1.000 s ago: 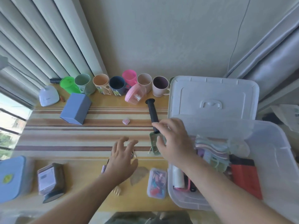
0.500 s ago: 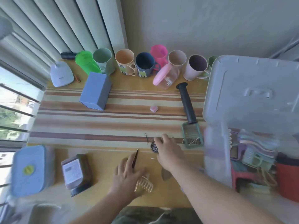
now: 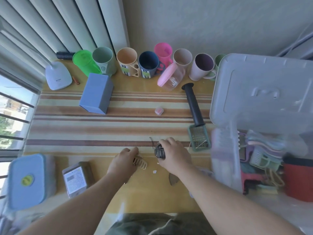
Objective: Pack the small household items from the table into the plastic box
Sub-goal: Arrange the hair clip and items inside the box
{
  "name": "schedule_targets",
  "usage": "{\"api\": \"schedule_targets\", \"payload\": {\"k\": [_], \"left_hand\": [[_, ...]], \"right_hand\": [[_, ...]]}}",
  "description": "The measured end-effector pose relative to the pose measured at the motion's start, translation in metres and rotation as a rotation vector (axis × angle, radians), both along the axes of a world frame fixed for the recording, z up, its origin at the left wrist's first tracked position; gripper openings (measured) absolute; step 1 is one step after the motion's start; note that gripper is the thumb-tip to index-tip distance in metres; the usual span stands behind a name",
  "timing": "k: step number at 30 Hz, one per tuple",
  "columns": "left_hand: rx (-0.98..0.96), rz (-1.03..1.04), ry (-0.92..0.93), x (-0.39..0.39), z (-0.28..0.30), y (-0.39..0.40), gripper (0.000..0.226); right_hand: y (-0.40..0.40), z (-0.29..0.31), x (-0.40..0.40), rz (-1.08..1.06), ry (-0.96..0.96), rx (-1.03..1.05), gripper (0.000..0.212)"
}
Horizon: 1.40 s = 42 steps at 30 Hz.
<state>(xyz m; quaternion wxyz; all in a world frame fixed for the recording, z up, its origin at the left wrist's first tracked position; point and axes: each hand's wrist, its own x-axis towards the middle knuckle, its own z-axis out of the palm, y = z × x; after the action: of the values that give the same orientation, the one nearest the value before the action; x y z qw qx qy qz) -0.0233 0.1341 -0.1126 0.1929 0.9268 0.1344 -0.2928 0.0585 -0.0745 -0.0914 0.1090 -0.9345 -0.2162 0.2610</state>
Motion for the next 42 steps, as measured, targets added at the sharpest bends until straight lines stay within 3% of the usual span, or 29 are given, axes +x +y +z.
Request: {"api": "schedule_targets", "payload": {"k": [7, 11, 17, 21, 24, 27, 30, 34, 38, 40, 42], "left_hand": [[0.03, 0.005, -0.116, -0.005, -0.005, -0.004, 0.034], [-0.02, 0.089, -0.139, -0.002, 0.008, -0.002, 0.036], [-0.161, 0.18, -0.234, 0.038, 0.074, -0.033, 0.039], [-0.214, 0.156, -0.338, 0.074, 0.137, -0.082, 0.046], [-0.232, 0.118, -0.428, 0.093, 0.178, -0.125, 0.045], [-0.279, 0.081, -0.512, 0.104, 0.205, -0.171, 0.043], [-0.291, 0.03, -0.545, 0.106, 0.218, -0.213, 0.042], [-0.309, 0.017, -0.529, 0.103, 0.221, -0.253, 0.04], [-0.321, -0.005, -0.491, 0.103, 0.22, -0.281, 0.039], [-0.321, -0.022, -0.466, 0.106, 0.22, -0.295, 0.039], [-0.339, -0.027, -0.431, 0.111, 0.218, -0.31, 0.038]], "right_hand": [[-0.022, 0.01, -0.007, -0.066, 0.004, 0.055, 0.064], [-0.025, 0.038, -0.005, -0.108, -0.024, 0.201, 0.058], [-0.06, 0.119, 0.005, -0.149, -0.159, 0.545, 0.061], [-0.132, 0.157, 0.025, -0.259, -0.301, 0.562, 0.059], [-0.201, 0.151, 0.041, -0.313, -0.34, 0.431, 0.054], [-0.248, 0.119, 0.056, -0.296, -0.239, 0.209, 0.059], [-0.256, 0.084, 0.064, -0.219, -0.146, 0.077, 0.057], [-0.246, 0.056, 0.077, -0.115, -0.174, -0.007, 0.046], [-0.26, 0.05, 0.085, -0.042, -0.124, 0.109, 0.061], [-0.28, 0.058, 0.088, -0.07, -0.086, 0.277, 0.052], [-0.305, 0.08, 0.086, -0.241, 0.013, 0.452, 0.044]]}}
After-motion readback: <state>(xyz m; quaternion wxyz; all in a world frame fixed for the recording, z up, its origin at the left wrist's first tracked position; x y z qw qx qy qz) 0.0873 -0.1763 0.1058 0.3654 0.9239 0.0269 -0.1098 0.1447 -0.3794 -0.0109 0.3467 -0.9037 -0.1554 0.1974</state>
